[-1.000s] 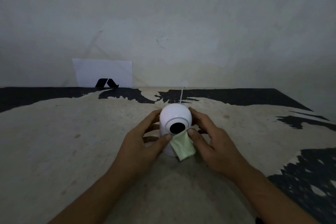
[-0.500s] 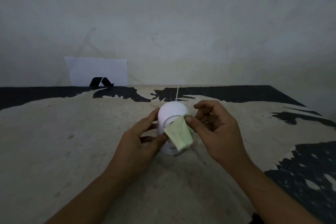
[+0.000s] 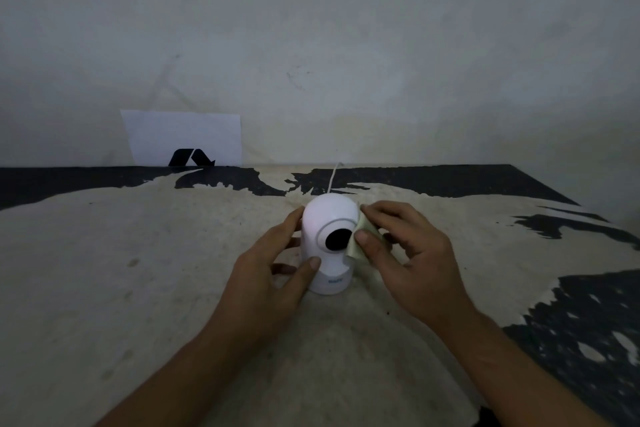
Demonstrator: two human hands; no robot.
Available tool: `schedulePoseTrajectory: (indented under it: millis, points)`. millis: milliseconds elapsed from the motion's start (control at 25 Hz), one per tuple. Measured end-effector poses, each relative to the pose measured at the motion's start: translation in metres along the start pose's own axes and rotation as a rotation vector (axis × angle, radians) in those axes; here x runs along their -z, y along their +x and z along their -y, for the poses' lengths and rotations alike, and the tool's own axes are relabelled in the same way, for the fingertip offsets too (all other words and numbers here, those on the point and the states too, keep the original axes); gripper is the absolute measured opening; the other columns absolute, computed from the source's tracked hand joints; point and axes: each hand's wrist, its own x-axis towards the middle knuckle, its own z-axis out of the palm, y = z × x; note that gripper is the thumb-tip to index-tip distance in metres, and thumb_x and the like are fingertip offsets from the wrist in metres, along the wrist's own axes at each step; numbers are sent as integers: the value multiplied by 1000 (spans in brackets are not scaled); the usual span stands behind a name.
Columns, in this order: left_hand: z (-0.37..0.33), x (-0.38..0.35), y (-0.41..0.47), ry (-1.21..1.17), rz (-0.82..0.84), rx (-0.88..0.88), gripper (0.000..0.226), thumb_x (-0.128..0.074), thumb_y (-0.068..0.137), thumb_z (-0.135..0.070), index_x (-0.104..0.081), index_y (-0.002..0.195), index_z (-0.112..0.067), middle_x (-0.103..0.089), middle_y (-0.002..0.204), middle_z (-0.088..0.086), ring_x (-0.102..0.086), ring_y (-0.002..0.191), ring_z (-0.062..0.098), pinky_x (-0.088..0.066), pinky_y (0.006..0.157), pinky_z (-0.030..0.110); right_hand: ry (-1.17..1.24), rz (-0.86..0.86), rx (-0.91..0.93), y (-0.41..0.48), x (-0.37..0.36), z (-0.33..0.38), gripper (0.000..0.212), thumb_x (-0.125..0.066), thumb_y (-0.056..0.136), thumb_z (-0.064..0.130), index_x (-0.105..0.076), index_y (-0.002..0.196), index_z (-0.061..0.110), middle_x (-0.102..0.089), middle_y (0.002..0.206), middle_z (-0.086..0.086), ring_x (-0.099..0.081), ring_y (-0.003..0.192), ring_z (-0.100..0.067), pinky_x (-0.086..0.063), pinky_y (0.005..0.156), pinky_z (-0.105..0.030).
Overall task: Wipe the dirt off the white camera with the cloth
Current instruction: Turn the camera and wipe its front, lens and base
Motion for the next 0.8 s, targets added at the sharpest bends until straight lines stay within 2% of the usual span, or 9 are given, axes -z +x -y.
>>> schedulePoseTrajectory:
  millis: [160, 200, 360, 440, 520, 640, 800]
  points:
    - [-1, 0, 0, -3, 7, -3, 63, -62, 82, -30, -27, 130, -49, -45, 124, -23, -40, 101, -28, -38, 67, -5, 2, 236, -120, 0, 11, -10, 29, -66, 85, 25, -73, 107, 8, -70, 105, 0, -66, 86, -6, -56, 76, -30]
    - [-1, 0, 0, -2, 11, -6, 63, -61, 81, -31, -26, 129, -50, -44, 123, -25, -39, 100, -29, -38, 67, -5, 20, 241, -136, 1, 12, -10, 29, -68, 84, 26, -73, 107, 9, -70, 105, 2, -66, 87, -5, -56, 77, -29]
    - [-4, 2, -1, -10, 18, -12, 63, -55, 73, -48, -27, 130, -51, -40, 116, -37, -39, 100, -29, -37, 66, -6, 127, 15, -170, 5, 4, 0, 39, -67, 79, 31, -68, 115, 14, -62, 109, 23, -62, 97, 9, -50, 79, -6]
    - [-5, 3, -1, -13, 17, -17, 64, -53, 71, -51, -27, 129, -53, -39, 115, -38, -40, 101, -28, -38, 66, -5, 128, 10, -196, 2, 0, 0, 39, -67, 81, 29, -66, 116, 11, -59, 109, 26, -58, 99, 18, -45, 81, 0]
    - [-6, 3, -1, -13, 13, -24, 62, -56, 74, -47, -27, 128, -54, -39, 115, -38, -41, 102, -27, -38, 66, -5, 92, 104, -197, -1, 4, -5, 38, -68, 80, 31, -69, 112, 11, -64, 107, 19, -60, 95, 16, -46, 80, -2]
    - [-5, 2, -2, -12, 9, -29, 63, -63, 79, -33, -28, 130, -50, -39, 115, -38, -40, 102, -28, -38, 65, -5, 85, 231, -223, -3, 9, -9, 25, -78, 75, 24, -76, 98, 12, -73, 99, 2, -66, 85, 6, -50, 74, -7]
    - [-2, 3, -1, -31, 13, -23, 64, -64, 79, -29, -31, 131, -49, -41, 116, -37, -41, 101, -27, -40, 66, -4, 65, 270, -195, -2, 9, -10, 22, -83, 70, 23, -79, 89, 14, -74, 91, 1, -68, 77, -2, -54, 71, -14]
